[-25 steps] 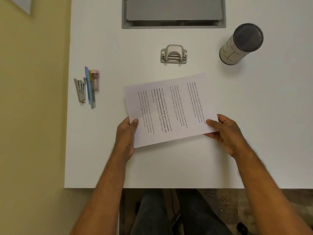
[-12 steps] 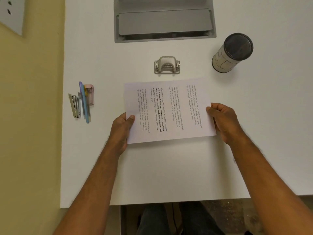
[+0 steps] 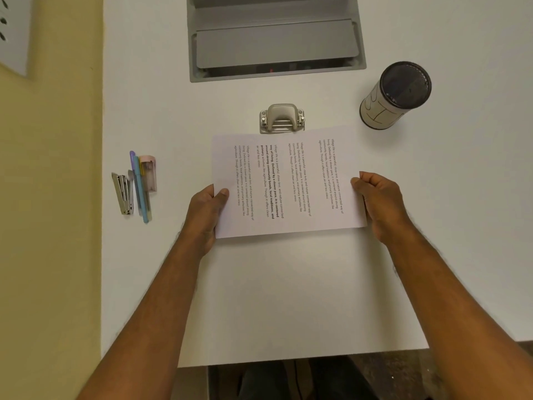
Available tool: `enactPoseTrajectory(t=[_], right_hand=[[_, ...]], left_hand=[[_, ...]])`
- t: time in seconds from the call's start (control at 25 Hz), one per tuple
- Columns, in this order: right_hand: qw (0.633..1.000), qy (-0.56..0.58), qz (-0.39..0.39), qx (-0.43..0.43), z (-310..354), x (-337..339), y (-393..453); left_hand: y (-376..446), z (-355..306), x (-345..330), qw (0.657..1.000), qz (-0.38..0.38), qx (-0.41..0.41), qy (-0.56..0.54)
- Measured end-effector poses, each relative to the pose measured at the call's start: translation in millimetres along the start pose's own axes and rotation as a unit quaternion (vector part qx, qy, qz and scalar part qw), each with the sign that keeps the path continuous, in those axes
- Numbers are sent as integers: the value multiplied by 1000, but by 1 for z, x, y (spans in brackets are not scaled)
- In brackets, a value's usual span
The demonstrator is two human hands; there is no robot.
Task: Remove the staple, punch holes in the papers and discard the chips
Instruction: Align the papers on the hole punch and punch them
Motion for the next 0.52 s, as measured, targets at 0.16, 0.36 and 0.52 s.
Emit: enactPoseTrajectory(t=[0.16, 0.36, 0.52], right_hand=[[1000, -2, -3, -4, 6, -2, 5], [1000, 3, -4, -16, 7, -4, 8], [1000, -4, -7, -25, 7, -5, 6]], left_hand=[[7, -8, 0, 1000, 3, -9, 3], [12, -11, 2, 1000, 1, -6, 8], [12, -8, 5, 1000, 0, 1, 9]])
Point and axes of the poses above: each hand's wrist, its own y-axis towards the middle knuckle, its own x-axis out of the back of the hand, z = x × y, the point moved 7 cm from there along y, towards the middle knuckle, and after that the axes turned 12 degrees about z, right-handed, at the moved point
